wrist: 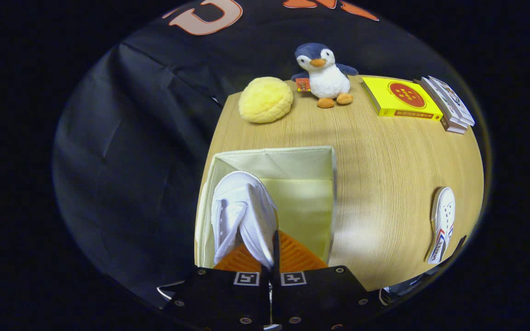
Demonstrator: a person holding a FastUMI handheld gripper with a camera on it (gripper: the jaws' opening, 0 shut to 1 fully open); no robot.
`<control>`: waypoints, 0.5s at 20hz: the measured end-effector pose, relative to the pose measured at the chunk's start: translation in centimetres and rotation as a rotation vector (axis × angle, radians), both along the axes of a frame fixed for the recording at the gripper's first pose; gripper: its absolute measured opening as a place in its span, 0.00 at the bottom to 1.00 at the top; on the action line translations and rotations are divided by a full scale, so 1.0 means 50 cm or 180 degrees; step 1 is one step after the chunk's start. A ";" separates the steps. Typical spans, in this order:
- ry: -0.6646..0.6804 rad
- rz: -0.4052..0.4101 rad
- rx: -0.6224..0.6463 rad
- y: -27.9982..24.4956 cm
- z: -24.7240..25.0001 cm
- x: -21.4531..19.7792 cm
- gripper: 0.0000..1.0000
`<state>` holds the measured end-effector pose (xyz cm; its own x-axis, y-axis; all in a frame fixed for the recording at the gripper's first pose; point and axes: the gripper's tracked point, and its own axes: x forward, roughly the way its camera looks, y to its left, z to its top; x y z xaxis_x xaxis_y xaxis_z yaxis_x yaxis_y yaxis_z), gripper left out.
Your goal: Open the storage box then place both shoes into the box .Put the left shoe in first, then the right shoe, with the right side of both shoes facing outward in a uniform manner.
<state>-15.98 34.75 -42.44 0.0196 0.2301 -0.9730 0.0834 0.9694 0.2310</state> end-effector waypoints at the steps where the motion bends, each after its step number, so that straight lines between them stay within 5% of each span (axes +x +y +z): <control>1: 0.0043 -0.0026 -0.0060 0.000 -0.024 0.000 0.02; 10: 0.0384 -0.0392 -0.0321 0.047 -0.152 -0.027 0.03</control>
<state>-17.32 37.08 -50.04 -0.0764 0.1344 -0.9880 0.2241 0.9678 0.1143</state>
